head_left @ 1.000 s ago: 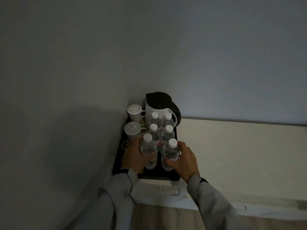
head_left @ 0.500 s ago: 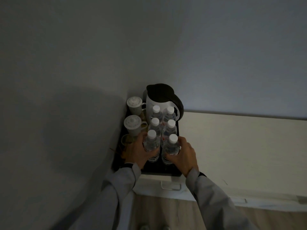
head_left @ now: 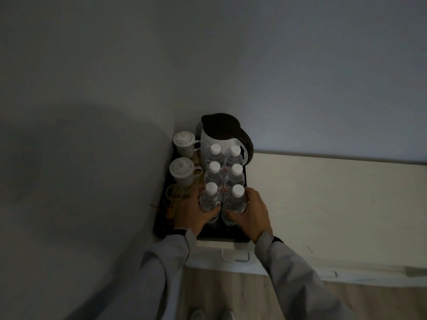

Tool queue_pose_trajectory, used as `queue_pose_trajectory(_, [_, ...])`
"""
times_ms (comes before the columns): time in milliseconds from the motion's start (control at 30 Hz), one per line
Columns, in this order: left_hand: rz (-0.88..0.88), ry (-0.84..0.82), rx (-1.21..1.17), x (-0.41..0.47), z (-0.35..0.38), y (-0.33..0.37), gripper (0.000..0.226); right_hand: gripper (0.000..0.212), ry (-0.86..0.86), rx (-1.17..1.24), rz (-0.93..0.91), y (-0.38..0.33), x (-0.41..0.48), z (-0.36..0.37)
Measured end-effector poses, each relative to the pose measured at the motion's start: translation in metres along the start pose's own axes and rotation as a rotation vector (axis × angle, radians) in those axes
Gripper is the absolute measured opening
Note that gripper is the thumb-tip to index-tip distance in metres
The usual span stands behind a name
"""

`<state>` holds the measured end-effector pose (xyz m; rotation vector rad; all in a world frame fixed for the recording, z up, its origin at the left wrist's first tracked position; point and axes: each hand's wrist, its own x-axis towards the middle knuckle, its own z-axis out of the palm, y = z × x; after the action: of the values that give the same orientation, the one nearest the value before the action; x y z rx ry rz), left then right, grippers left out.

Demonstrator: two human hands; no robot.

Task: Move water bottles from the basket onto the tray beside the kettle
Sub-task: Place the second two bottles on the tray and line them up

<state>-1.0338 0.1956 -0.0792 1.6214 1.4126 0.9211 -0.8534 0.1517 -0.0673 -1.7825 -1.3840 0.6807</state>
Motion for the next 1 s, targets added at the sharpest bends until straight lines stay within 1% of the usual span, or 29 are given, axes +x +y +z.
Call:
queue_pose_trajectory(67, [0.022, 0.003, 0.004, 0.000, -0.001, 0.004, 0.063, 0.065, 0.001, 0.001, -0.011, 0.000, -0.001, 0.001])
queue_pose_trajectory(200, [0.054, -0.028, 0.021, -0.001, -0.004, 0.011, 0.067, 0.067, -0.024, -0.019, -0.019, 0.002, -0.001, 0.000])
queue_pose_trajectory(267, [0.060, -0.033, 0.002, -0.001, -0.006, 0.012, 0.064, 0.067, -0.037, -0.026, -0.015, 0.003, 0.000, -0.001])
queue_pose_trajectory(367, [0.042, -0.008, 0.013, 0.000, -0.006, 0.009, 0.062, 0.070, -0.060, -0.047, -0.004, 0.003, 0.001, -0.004])
queue_pose_trajectory(500, [0.073, 0.010, 0.071, 0.001, -0.009, 0.006, 0.057, 0.072, -0.067, -0.026, -0.020, 0.002, -0.001, -0.013])
queue_pose_trajectory(600, [0.055, -0.020, 0.075, 0.004, -0.010, 0.004, 0.054, 0.065, -0.039, -0.019, -0.046, 0.003, -0.002, -0.018])
queue_pose_trajectory(667, [0.034, -0.054, 0.080, 0.008, -0.012, 0.003, 0.057, 0.062, -0.038, -0.031, -0.068, 0.004, -0.002, -0.020])
queue_pose_trajectory(733, [0.057, -0.110, 0.085, 0.013, -0.016, 0.003, 0.058, 0.059, -0.047, -0.035, -0.083, 0.005, -0.002, -0.021])
queue_pose_trajectory(833, [0.100, -0.187, 0.087, 0.017, -0.024, 0.005, 0.049, 0.058, -0.063, -0.051, -0.103, 0.005, -0.001, -0.023])
queue_pose_trajectory(1000, [0.092, -0.189, 0.113, 0.019, -0.025, 0.009, 0.048, 0.055, -0.090, -0.091, -0.132, 0.004, -0.001, -0.023])
